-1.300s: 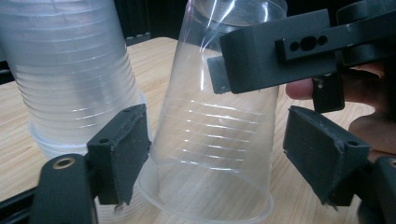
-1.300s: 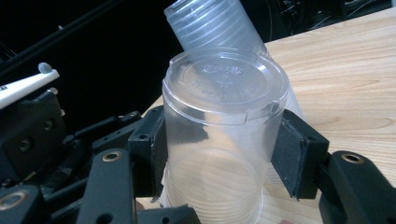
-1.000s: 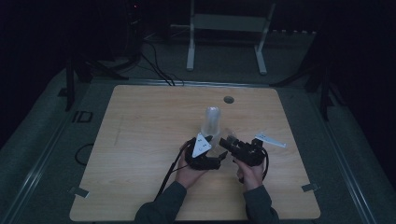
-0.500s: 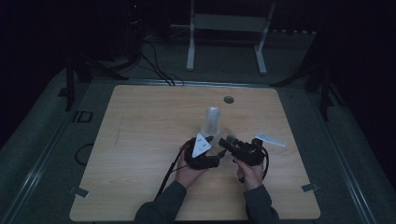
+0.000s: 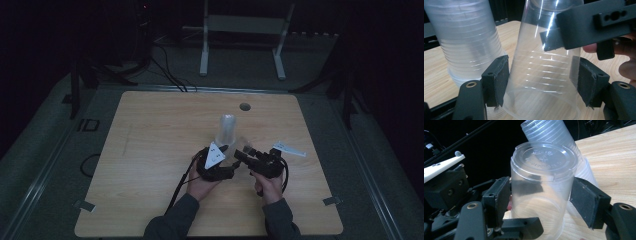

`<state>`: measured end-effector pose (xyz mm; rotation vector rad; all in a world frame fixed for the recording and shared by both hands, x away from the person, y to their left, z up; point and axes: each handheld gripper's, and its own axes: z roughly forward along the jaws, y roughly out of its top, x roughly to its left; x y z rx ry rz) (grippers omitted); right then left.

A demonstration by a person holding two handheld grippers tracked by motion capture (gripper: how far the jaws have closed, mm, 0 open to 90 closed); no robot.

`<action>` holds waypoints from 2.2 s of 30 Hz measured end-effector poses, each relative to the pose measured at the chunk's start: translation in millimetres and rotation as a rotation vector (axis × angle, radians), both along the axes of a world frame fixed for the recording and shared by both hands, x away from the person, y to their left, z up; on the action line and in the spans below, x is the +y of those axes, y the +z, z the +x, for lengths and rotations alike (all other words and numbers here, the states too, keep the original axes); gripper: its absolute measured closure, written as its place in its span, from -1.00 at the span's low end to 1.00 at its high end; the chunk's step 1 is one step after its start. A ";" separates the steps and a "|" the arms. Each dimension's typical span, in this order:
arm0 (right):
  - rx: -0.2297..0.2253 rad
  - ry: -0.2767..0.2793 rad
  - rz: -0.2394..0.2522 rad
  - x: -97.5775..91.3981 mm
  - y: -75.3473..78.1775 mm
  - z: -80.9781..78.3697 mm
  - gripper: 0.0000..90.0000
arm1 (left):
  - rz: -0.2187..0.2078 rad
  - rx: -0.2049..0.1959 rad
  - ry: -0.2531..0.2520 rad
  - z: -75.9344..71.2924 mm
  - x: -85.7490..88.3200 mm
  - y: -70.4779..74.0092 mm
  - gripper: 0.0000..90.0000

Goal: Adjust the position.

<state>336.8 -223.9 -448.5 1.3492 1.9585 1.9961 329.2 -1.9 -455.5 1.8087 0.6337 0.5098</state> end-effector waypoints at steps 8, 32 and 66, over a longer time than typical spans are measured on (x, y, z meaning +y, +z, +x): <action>-0.015 0.021 0.014 -6.2 2.2 -1.9 -0.29 | 0.012 0.005 -0.001 1.4 3.7 0.4 -0.28; -0.040 0.079 -0.162 -34.3 24.8 1.6 -0.31 | 0.003 0.042 -0.056 6.4 19.6 4.4 -0.28; -0.161 0.263 -0.832 -23.0 64.2 9.6 0.01 | 0.067 0.066 -0.136 9.6 29.9 12.1 -0.28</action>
